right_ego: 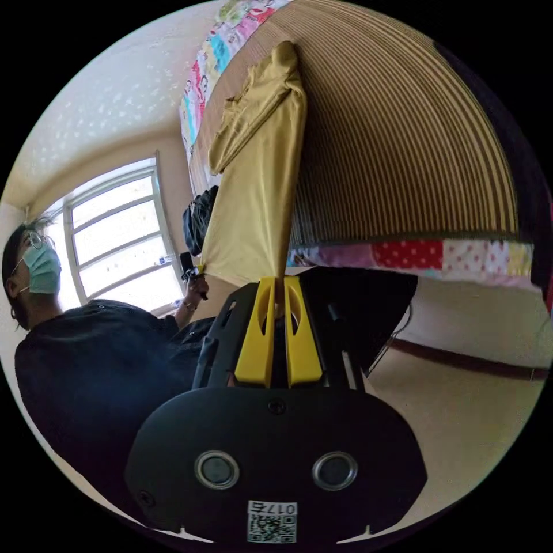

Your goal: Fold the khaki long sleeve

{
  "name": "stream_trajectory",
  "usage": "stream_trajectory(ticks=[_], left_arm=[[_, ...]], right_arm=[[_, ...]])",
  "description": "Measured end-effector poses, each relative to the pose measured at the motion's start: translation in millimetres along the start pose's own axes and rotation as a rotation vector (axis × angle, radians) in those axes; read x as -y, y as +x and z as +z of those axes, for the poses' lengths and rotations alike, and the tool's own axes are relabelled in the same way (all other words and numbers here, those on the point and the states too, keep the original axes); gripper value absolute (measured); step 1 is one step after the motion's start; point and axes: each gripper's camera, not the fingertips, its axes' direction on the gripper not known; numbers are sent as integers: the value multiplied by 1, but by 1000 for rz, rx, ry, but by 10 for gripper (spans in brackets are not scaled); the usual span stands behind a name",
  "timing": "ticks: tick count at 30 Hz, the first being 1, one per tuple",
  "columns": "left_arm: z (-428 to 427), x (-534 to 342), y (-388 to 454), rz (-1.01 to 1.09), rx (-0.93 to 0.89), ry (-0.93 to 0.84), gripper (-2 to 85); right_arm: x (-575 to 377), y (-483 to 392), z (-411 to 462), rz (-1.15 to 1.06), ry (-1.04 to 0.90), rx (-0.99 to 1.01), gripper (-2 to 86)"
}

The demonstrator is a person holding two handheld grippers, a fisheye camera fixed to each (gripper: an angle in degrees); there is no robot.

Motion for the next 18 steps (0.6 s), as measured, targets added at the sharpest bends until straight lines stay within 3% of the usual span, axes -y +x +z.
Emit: stream_trajectory(ticks=[2, 4, 6, 11, 18], left_arm=[[-1, -36, -12, -120, -42, 25, 41], [-1, -79, -38, -287, -163, 201, 41], [0, -83, -45, -307, -238, 329, 42], [-11, 5, -41, -122, -253, 554, 43], [-19, 200, -81, -7, 30, 643, 46]], right_arm=[[-39, 28, -5, 127, -10, 105, 31], [-53, 44, -8, 188, 73, 257, 30], [-49, 47, -13, 189, 187, 361, 29], [45, 29, -24, 86, 418, 394, 29], [200, 25, -20, 41, 555, 323, 39]])
